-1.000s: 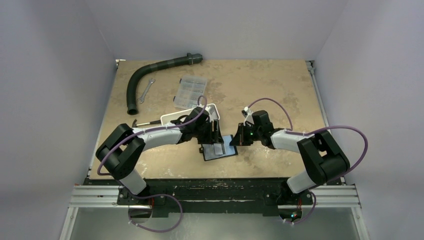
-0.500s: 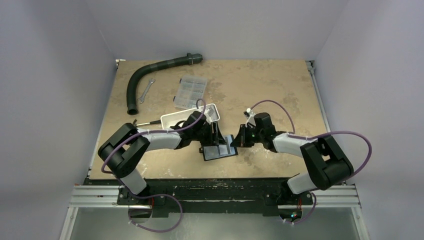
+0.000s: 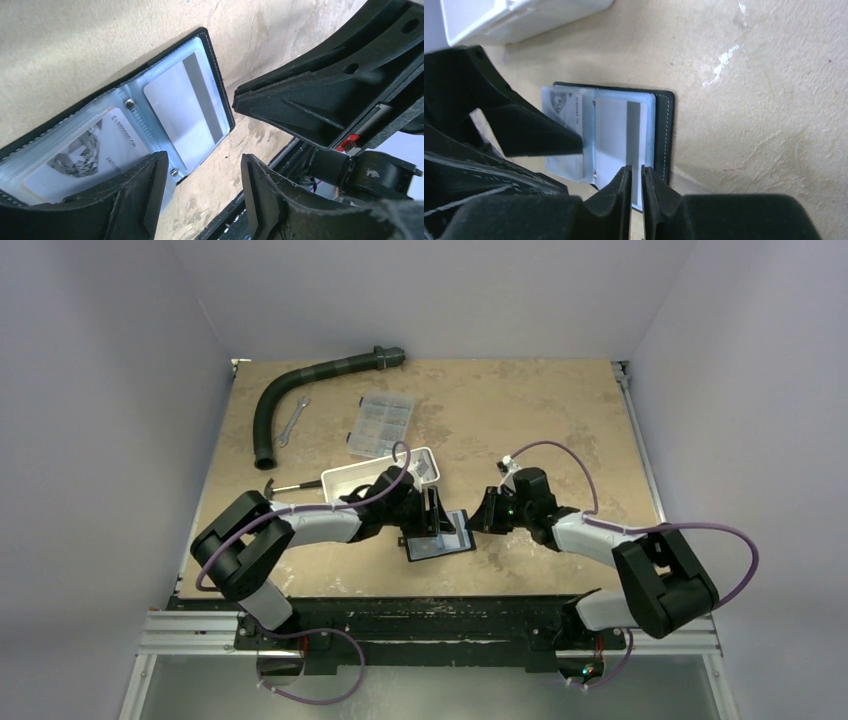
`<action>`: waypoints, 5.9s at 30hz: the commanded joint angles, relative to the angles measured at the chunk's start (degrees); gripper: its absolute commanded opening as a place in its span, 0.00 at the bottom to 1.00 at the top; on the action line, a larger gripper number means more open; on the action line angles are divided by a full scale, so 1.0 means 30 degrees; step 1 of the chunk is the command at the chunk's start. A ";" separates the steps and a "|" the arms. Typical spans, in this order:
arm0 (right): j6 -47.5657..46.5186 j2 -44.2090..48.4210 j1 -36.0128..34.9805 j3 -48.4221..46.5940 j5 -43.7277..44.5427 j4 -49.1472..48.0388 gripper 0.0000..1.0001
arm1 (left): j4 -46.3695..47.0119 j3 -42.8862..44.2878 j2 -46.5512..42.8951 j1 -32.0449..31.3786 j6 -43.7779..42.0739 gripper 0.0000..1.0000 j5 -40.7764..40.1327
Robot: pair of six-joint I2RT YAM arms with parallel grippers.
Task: Put the credit cards into the card holder
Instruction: Insert the credit card into the card holder, then close the card holder at the center of the board.
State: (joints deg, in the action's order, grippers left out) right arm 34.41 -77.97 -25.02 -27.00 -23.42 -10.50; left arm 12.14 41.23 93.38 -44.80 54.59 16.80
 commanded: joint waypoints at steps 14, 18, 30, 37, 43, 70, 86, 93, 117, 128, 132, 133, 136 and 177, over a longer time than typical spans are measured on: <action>-0.0371 0.0024 0.0048 -0.0431 0.0437 0.0547 0.34 | -0.0849 0.2307 0.2685 -0.0908 -0.1640 0.60 0.0266; -0.0455 0.0138 0.0062 -0.0467 0.0725 0.0937 0.36 | -0.1528 0.2621 0.2041 -0.1130 -0.1736 0.60 -0.0509; -0.0321 0.1118 0.0059 -0.0452 0.2003 0.2108 0.62 | -0.8454 0.2604 -0.3480 -0.0868 -0.5103 0.65 -0.4440; 0.0173 0.0023 0.0064 0.0175 0.0454 0.0359 0.64 | -0.8022 0.0573 -0.3637 -0.0866 -0.4543 0.38 -0.4966; 0.0638 -0.1446 0.0048 0.0433 -0.0976 -0.1539 0.63 | -0.7758 -0.0604 -0.4052 -0.0860 -0.4309 0.25 -0.6070; 0.6690 -0.0568 -0.3188 0.0782 -0.5056 -0.8904 0.65 | -0.6575 -0.1912 -0.3729 -0.0889 -0.4085 0.20 -0.6098; 0.4622 0.2795 -0.3162 0.1136 -0.0357 -0.0437 0.81 | -0.8049 -0.1711 -0.5874 -0.0864 -0.4397 0.24 -0.6711; 0.4388 0.3521 -0.2239 0.1095 0.2844 0.2708 0.95 | -0.7419 -0.2078 -0.5172 -0.0862 -0.4449 0.22 -0.6808; 0.7693 -0.0273 -0.2792 0.1813 -0.1937 -0.5790 0.90 | -0.5380 -0.2742 -0.2942 -0.0898 -0.4171 0.19 -0.5980; 0.7749 -0.0981 -0.3905 0.0243 -0.2216 -0.8023 0.92 | -0.5643 -0.2831 -0.3516 -0.0904 -0.3965 0.18 -0.6023; 0.7220 -0.1502 -0.4133 -0.0456 -0.2467 -0.8075 0.91 | -0.6376 -0.2657 -0.4373 -0.0892 -0.3958 0.18 -0.6139; 0.6960 -0.1450 -0.4141 -0.0571 -0.2388 -0.7856 0.92 | -0.6642 -0.2555 -0.4672 -0.0896 -0.4002 0.19 -0.6216; 0.5969 -0.1532 -0.4227 -0.1136 -0.2462 -0.7125 0.92 | -0.7589 -0.2161 -0.5530 -0.0907 -0.4119 0.21 -0.6428; 0.3595 -0.7988 -0.4843 -0.2236 -0.3322 -0.7910 0.20 | -0.9332 0.0172 -0.6195 0.1677 -0.5092 0.54 -0.4797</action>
State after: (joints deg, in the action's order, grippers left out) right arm 47.31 -100.01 -38.74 -33.52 -34.70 -36.07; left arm -17.43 38.85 74.39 -39.40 40.71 2.74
